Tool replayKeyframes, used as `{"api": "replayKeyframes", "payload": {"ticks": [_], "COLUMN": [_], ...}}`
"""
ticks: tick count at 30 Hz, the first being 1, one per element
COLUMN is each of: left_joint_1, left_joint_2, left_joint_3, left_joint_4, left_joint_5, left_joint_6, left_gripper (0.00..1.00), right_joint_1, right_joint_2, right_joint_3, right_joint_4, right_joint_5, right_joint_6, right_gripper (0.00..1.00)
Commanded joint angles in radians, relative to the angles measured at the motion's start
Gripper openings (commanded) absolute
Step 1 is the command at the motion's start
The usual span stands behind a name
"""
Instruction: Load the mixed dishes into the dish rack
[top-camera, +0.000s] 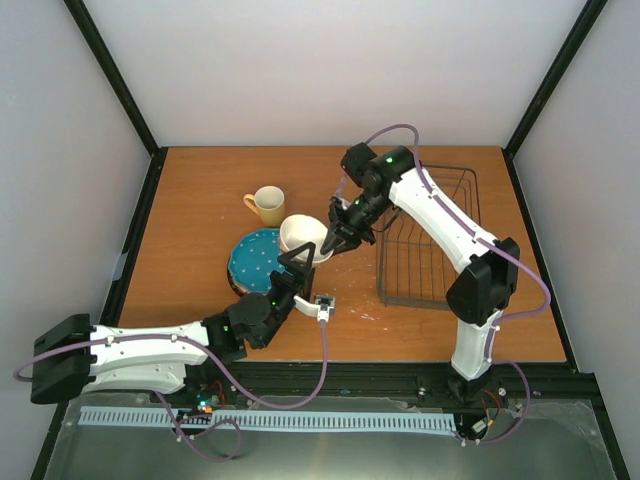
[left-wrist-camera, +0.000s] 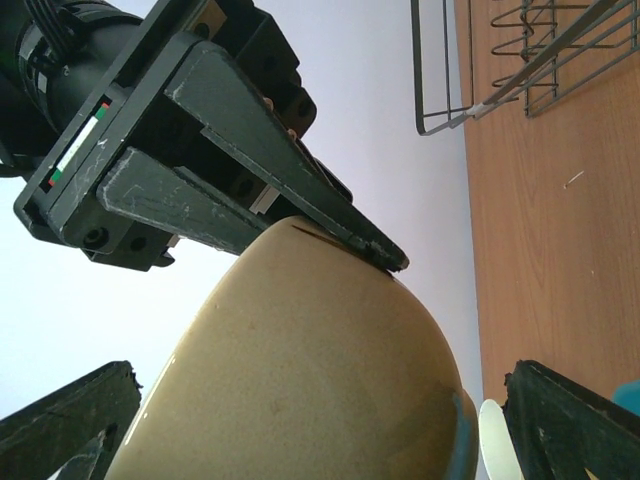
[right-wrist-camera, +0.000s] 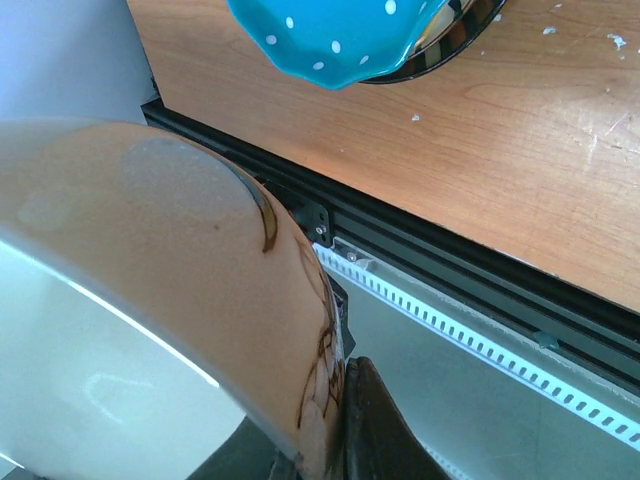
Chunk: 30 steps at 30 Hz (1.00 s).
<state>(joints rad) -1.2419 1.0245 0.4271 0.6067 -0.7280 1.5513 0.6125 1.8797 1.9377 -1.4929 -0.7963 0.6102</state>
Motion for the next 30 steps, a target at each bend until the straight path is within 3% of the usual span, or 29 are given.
{"api": "replayKeyframes", "payload": {"ticks": [1, 7, 13, 20, 23, 30], "left_joint_1": [-0.003, 0.002, 0.004, 0.004, 0.004, 0.006], "left_joint_2": [0.022, 0.023, 0.029, 0.046, 0.045, 0.054], "left_joint_3": [-0.013, 0.022, 0.068, 0.087, 0.099, 0.131], "left_joint_4": [-0.053, -0.091, -0.118, -0.139, -0.164, -0.198], "left_joint_5": [-0.023, -0.029, -0.030, -0.035, -0.040, -0.042], "left_joint_6": [0.015, 0.028, 0.034, 0.016, -0.005, -0.059], "left_gripper": [1.00, 0.88, 0.49, 0.22, 0.04, 0.01], "right_joint_1": [0.040, 0.054, 0.056, 0.058, 0.058, 0.059], "right_joint_2": [-0.084, -0.095, -0.100, -0.102, -0.101, -0.093], "right_joint_3": [0.012, -0.013, -0.019, -0.034, -0.032, -0.027], "right_joint_4": [-0.012, -0.012, -0.012, -0.012, -0.012, -0.012], "right_joint_5": [-0.148, -0.142, -0.141, -0.138, -0.137, -0.126], "right_joint_6": [-0.004, -0.004, -0.008, -0.019, -0.020, -0.024], "right_gripper": [0.03, 0.03, 0.03, 0.03, 0.03, 0.03]}}
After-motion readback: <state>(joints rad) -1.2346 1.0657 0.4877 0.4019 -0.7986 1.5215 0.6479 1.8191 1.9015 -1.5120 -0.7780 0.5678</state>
